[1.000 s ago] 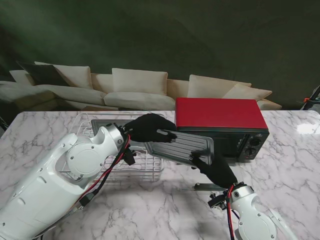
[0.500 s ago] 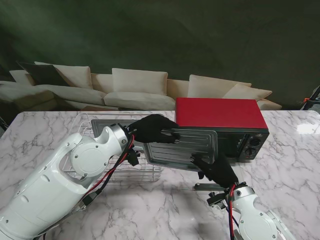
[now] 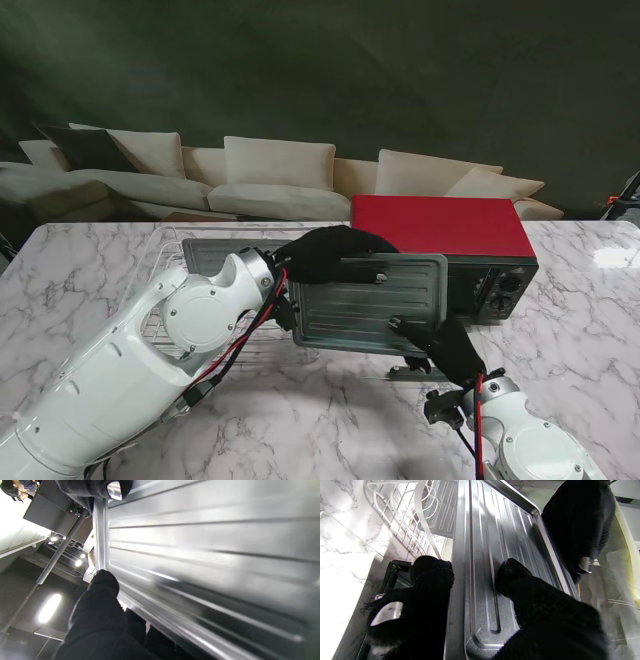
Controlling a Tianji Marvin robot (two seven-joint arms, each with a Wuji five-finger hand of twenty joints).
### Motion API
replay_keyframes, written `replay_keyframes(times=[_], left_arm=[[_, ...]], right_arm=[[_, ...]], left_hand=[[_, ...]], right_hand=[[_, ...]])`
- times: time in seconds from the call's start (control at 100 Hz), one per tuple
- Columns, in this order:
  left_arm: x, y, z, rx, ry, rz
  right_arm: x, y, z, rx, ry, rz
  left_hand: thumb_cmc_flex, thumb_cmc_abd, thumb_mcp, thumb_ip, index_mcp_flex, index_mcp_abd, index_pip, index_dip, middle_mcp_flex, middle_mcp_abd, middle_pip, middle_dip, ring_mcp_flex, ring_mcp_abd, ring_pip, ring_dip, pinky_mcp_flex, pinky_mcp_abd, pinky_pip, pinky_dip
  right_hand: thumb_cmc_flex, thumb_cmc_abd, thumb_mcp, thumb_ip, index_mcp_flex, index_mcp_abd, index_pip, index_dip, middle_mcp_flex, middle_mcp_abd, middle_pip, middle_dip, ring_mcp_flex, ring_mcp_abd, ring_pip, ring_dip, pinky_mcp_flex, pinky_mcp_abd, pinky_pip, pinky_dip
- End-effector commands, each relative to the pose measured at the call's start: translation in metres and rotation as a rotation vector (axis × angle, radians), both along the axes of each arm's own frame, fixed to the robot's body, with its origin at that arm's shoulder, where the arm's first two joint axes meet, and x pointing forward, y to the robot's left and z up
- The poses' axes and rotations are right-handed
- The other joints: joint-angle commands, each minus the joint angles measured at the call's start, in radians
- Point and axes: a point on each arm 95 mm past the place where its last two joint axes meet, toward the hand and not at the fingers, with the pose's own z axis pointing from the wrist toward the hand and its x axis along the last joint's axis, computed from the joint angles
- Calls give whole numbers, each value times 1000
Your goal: Slide the trays into the oven
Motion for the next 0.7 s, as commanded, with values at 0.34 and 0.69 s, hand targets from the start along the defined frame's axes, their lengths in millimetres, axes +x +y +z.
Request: replay_keyframes(times=[0.34,0.69], left_arm=[[-1,22,33,-35,-174,73],[-3,83,18,-1,-220,201]], right_arm=[[-13,-18,7,84,21,-31],[-26,-53,10,121,76,-95]], left_hand=[[-89,36,-22,-5,-52,-39,-44,-29,-72,-16,-27,-25,-109,-35,-82,-72,-115,82,-208,-33],[-68,117,-30,-9,-27,-12,-30,-13,-8,3,-4,13,-85,-32,-64,-52,-95,76,-184,17]], right_hand=[[91,55,120,24,51,-60,8,62,76,-22,125,61,59,-139,173,59,60,-33,104,25],[92,62,108,23,41,-45,-2,61,76,-22,126,70,59,-137,177,57,62,-35,108,23]])
